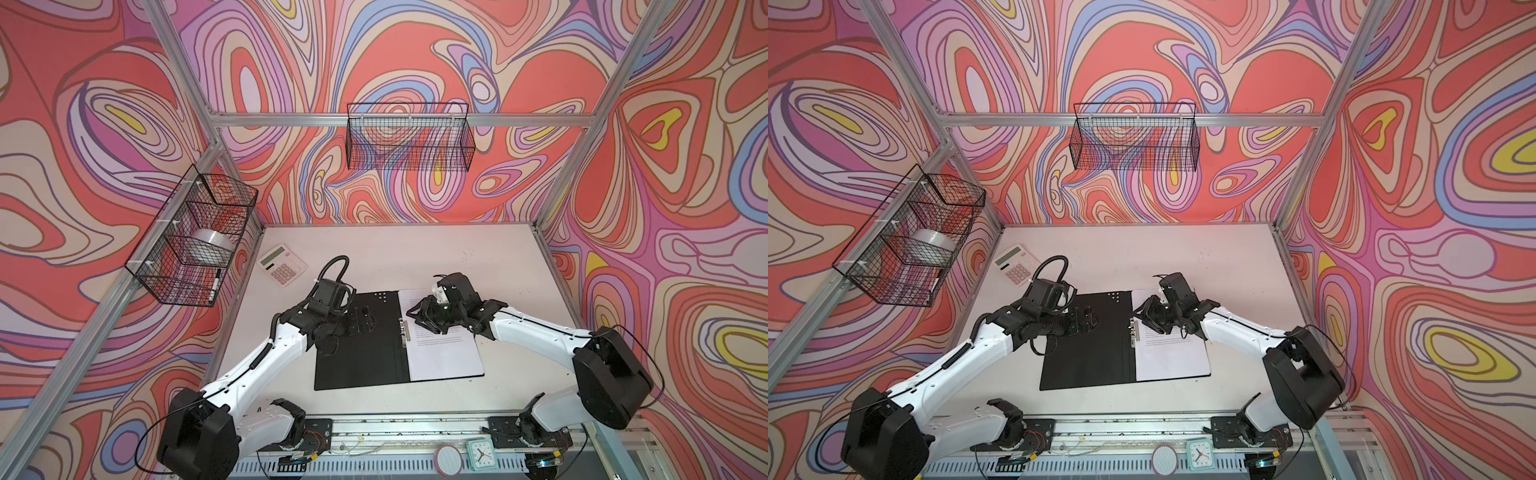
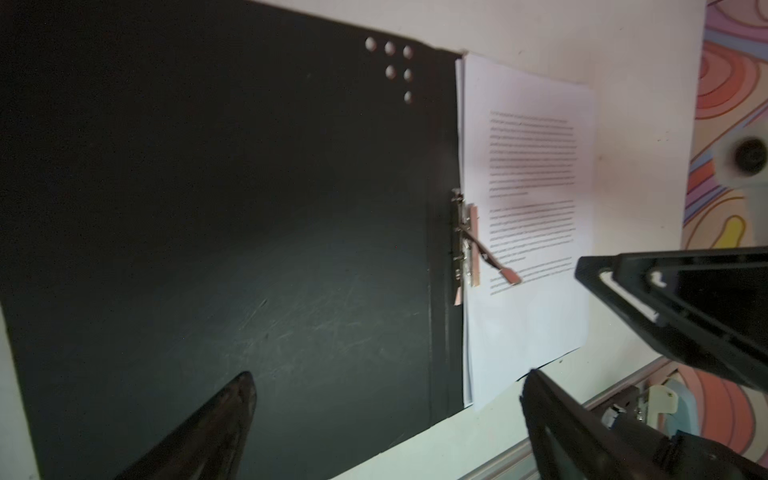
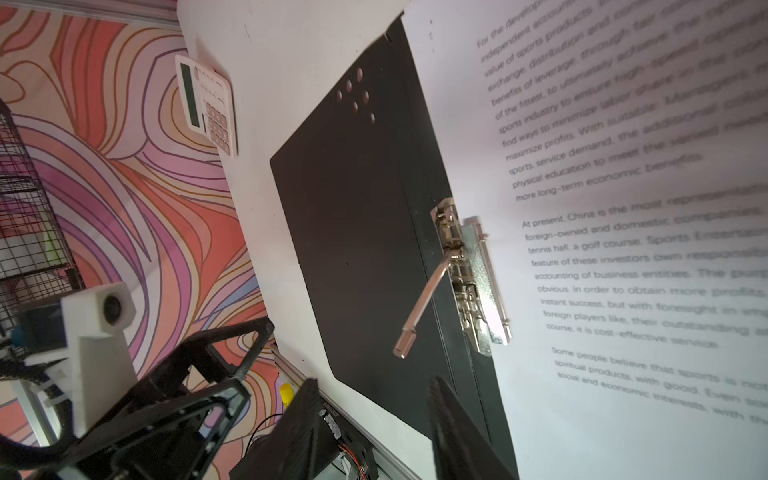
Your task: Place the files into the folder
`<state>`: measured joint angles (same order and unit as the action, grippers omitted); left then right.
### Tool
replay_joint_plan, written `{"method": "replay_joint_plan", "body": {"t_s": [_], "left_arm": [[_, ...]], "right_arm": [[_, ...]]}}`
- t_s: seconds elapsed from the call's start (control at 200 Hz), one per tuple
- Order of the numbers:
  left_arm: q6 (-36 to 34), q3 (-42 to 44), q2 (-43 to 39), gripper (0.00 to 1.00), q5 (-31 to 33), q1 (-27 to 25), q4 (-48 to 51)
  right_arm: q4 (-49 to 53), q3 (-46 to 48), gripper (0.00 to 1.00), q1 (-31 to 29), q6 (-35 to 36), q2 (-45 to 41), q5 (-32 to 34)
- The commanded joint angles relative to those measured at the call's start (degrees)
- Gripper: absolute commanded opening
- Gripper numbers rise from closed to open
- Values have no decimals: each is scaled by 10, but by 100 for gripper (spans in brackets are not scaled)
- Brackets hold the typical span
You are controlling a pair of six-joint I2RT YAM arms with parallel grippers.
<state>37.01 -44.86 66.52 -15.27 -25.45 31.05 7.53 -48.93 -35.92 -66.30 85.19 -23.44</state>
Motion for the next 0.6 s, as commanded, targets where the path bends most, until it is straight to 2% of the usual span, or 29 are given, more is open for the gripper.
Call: {"method": "replay_joint_plan", "body": {"t_s": [0.0, 0.07, 0.18, 0.591], "left_arm": [[-14, 27, -12, 100, 18, 2, 30], [-9, 41, -11, 100, 18, 2, 22], [3, 59, -4, 100, 4, 2, 1], [4, 70, -11, 100, -5, 2, -9]], "right_arm": [[-42, 11, 39, -16, -80, 10, 34], [-54, 16, 33, -22, -97, 19, 32], [-39, 7, 30, -35, -106, 37, 39], [-35, 15, 26, -51, -132, 51, 60]]}}
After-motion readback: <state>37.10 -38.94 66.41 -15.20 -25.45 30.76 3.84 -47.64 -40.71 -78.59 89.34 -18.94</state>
